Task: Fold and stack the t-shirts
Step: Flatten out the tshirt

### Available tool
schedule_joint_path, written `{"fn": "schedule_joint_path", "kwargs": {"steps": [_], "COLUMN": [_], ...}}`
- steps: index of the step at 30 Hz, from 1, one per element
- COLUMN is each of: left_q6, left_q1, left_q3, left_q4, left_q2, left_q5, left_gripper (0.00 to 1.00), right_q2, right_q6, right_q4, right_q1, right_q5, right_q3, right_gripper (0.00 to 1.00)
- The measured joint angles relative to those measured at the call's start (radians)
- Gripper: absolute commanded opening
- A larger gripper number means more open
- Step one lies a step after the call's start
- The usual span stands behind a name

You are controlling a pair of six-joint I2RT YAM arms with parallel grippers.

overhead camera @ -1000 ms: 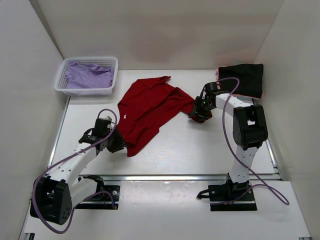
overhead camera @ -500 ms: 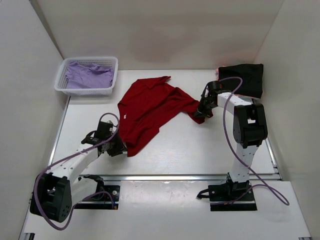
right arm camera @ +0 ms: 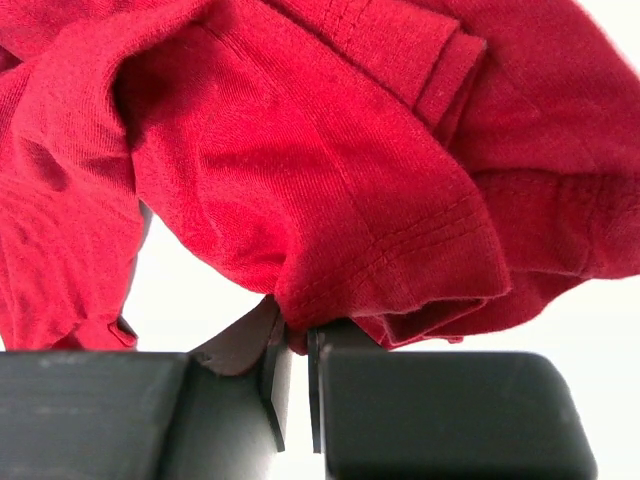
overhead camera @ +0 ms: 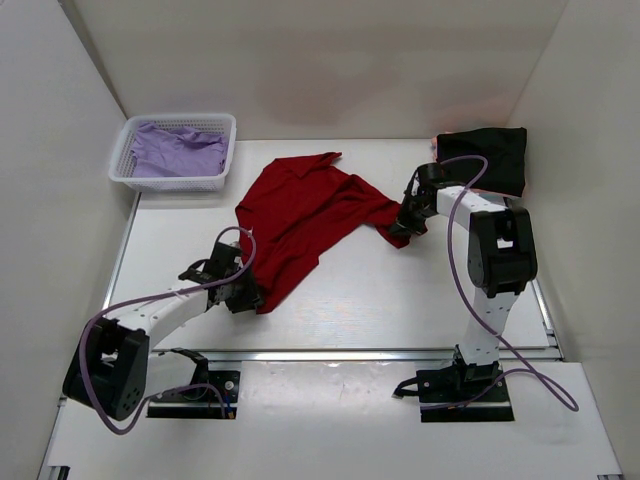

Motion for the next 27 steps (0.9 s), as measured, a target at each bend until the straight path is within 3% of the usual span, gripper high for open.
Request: {"fn": "schedule_joint_path", "kwargs": {"steps": [2,4,5,6,12,17,23,27], "left_q6": [-0.005,-0.010,-0.013,-0.013,-0.005,-0.014,-0.049,-0.094], "left_q1": [-0.015,-0.030,-0.037,-0.043,-0.005,0.149,0.264,0.294], "left_q3": [0.000,0.000,0.000,0.002,0.143,0.646,1.321,1.614], "left_q4": [0.020,0.040,0.048,0.055,-0.024,-0.148,-0.180,-0.194], "left_q2": [0.008,0.022,0.031,0.041,0.072,0.150,0.291,0.372], "left_q5": [0.000,0.000,-0.003,-0.001,0.032,0.073,0.092,0.110], "left_gripper": [0.39,0.20,0.04,0.00,0.00,0.00,0.00,0.00], "right_q2": [-0.002,-0.006,-0.008,-0.011,-0.041,-0.090,-0.287,-0.447], "right_q6": [0.000,-0.001,-0.001,-0.001,-0.018,-0.087,-0.130,-0.147], "right_q4": [0.002,0.003,0.005,0.005,-0.071,-0.262,-0.393,-0.437], "right_q1": [-0.001,-0.002,-0.002,-0.003,-0.010,-0.033,-0.161,-0.214], "right_q5": [0.000,0.000,-0.001,-0.003,-0.071,-0.098,-0.087,-0.022], "right_q3": [-0.005,-0.008,-0.011,-0.012,0.015,0.229,0.476,0.548], "right_gripper": [0.00,0.00,0.00,0.00,0.00,0.00,0.00,0.00]}}
